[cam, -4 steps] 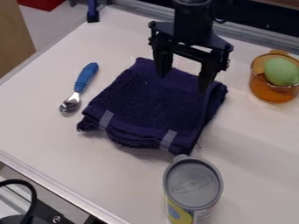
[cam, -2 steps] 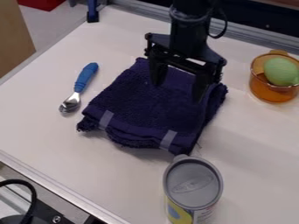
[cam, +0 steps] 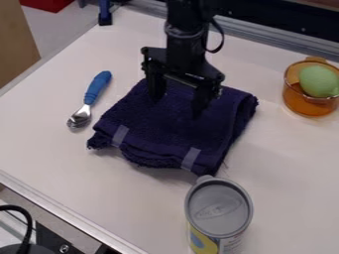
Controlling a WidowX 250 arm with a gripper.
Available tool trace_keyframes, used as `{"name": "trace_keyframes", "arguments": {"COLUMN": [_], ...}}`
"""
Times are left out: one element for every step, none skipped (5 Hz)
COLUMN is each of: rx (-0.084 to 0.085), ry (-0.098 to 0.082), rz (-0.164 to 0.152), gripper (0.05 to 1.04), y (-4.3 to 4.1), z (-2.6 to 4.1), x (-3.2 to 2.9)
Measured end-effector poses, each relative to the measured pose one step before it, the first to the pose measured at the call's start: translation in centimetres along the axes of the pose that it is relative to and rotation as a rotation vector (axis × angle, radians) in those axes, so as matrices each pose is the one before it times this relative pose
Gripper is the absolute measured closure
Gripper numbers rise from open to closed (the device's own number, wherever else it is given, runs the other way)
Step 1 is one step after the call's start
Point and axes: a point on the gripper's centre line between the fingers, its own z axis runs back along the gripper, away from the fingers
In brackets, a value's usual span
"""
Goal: Move the blue cloth to the upper middle of the table.
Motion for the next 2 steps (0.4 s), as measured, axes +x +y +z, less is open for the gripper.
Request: {"name": "trace_keyframes", "arguments": {"rx": [-0.0253, -0.0075], "ry": [-0.0013, -0.0116], "rz": [-0.0469, -0.0124], "gripper": [0.089, 0.089], "y": [0.568, 0.171], "z": [-2.417, -0.926], "x": [-0.039, 0.365]}}
